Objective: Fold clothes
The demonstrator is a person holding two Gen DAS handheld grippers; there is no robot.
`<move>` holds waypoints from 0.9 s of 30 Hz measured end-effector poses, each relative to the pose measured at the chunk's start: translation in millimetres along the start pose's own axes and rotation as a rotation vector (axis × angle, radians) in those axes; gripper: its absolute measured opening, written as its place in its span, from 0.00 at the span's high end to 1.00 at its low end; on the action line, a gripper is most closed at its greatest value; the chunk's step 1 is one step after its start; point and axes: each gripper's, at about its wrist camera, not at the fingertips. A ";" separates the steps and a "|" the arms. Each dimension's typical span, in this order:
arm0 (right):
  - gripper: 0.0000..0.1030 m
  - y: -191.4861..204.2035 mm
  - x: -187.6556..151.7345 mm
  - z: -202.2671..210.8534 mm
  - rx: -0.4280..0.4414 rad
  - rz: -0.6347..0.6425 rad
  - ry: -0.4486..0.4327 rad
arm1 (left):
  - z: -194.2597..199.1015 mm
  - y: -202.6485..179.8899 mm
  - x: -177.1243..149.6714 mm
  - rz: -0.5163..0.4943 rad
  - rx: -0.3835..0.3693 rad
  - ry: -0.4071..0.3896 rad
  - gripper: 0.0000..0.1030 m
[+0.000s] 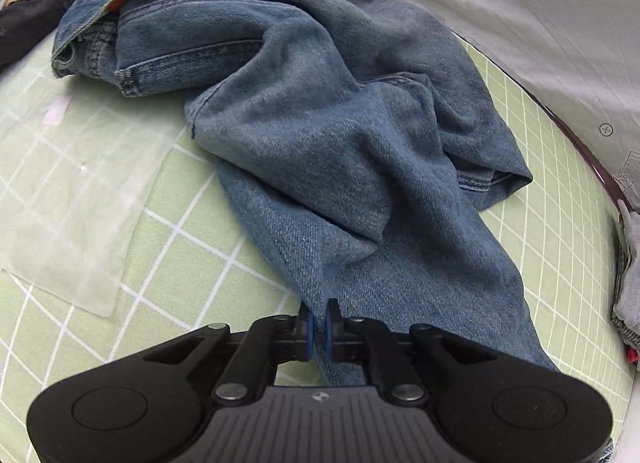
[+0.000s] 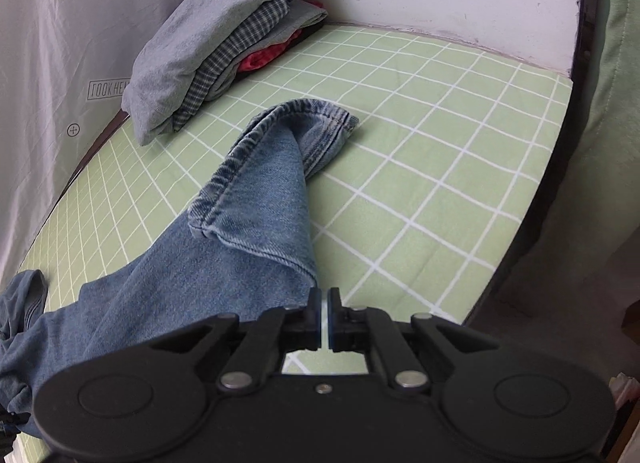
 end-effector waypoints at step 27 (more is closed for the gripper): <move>0.13 79.7 -8.5 -33.0 0.003 0.326 0.053 | 39.3 16.4 -105.5 -0.348 0.008 -0.024 0.85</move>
Point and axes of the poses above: each gripper's, at about its wrist camera, not at the fingertips, and z roughly against the way its jaws point, y to its left, x to its top, and after that the axes turned 10 degrees about z, right-handed
